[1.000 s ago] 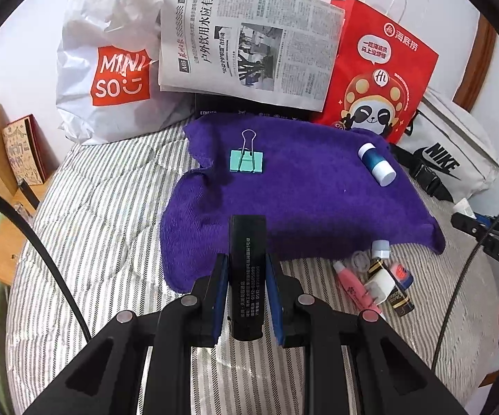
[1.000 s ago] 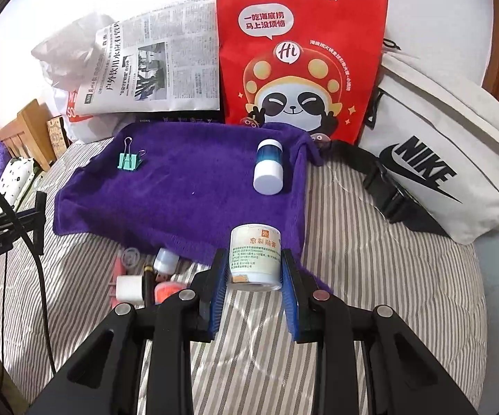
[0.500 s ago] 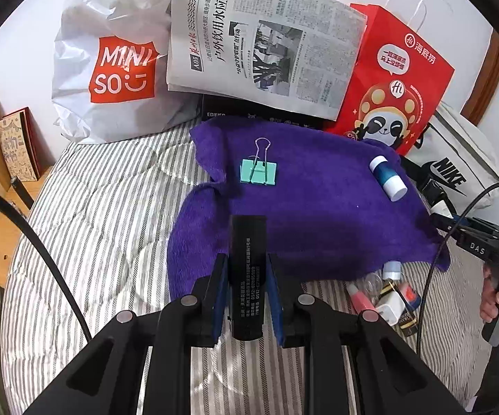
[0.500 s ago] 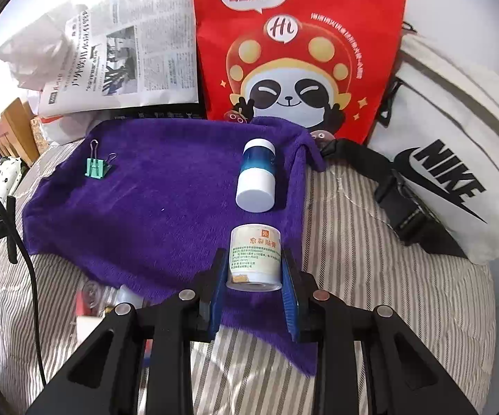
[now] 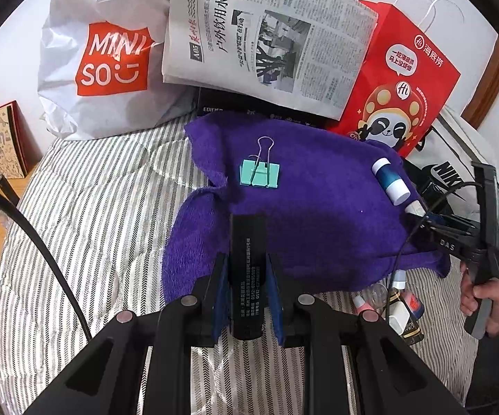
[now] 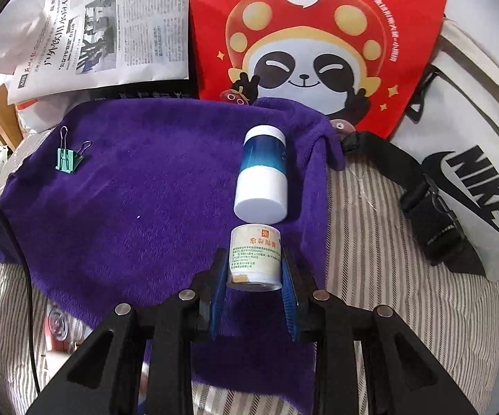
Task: Organize rigid objects
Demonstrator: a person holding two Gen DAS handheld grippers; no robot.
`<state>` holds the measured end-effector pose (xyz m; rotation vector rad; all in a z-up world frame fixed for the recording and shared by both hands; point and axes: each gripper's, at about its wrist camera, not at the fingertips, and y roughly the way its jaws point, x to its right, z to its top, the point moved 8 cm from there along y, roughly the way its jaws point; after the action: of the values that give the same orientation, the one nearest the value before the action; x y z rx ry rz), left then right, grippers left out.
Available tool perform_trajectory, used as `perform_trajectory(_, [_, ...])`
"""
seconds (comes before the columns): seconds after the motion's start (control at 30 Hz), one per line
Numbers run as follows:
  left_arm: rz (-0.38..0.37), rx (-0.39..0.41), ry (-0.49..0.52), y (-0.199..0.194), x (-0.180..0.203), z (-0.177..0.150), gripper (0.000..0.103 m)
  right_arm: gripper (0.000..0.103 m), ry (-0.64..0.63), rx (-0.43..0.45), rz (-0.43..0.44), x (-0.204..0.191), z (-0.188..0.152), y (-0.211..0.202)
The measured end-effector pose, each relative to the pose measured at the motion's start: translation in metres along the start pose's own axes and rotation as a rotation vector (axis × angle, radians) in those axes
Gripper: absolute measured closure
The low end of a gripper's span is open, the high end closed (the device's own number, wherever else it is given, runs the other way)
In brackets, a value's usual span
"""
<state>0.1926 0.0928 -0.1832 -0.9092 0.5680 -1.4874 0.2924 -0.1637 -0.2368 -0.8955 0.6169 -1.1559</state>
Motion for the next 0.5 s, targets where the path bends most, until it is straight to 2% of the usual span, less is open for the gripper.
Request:
perform_trajectory(0.13, [-0.003, 0.001, 0.004, -0.001, -0.001, 0.001, 0.082, 0.074, -0.009, -0.022, -0.022, -0.002, 0.001, 0.012])
perform_trajectory(0.5, [-0.01, -0.004, 0.012, -0.003, 0.0, 0.0, 0.082, 0.073, -0.025, -0.008, -0.035, -0.005, 0.0, 0.016])
